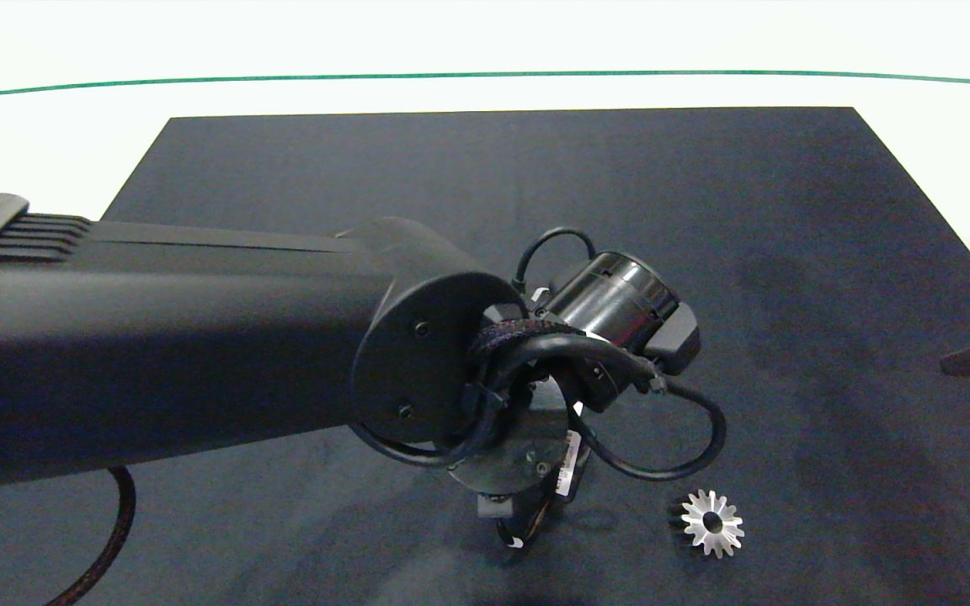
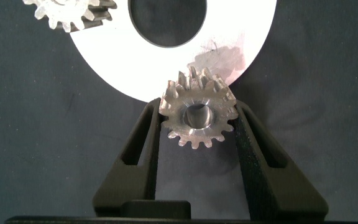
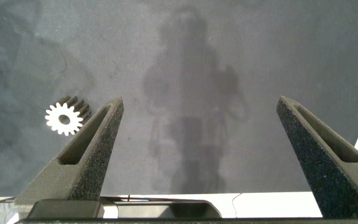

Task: Remove an incorrectly installed larger gear and replace it with the correct smaller gear

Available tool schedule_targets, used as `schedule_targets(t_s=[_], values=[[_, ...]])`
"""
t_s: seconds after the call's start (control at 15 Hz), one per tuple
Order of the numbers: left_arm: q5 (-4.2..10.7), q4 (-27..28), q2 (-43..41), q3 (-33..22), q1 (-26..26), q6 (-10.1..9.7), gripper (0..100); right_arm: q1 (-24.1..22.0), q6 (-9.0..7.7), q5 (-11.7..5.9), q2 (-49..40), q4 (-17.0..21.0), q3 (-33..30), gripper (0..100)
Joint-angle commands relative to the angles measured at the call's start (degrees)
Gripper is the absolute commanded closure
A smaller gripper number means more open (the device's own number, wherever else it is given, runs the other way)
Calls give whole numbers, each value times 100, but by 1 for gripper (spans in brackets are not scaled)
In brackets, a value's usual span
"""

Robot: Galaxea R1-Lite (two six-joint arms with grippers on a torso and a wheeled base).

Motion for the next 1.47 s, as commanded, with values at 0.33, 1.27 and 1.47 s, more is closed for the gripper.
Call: schedule_targets(t_s=[0.33,1.27,1.47], values=[[17,-161,72,3,-2,-8,87,-59,0,-4,6,31,-4,0],[26,682,-711,-15,33,-456,0,-59,-44,49,6,31,31,0],[26,1842,-1589,-41,490,-869,0,-59,-150,40,-21,31,101,0]])
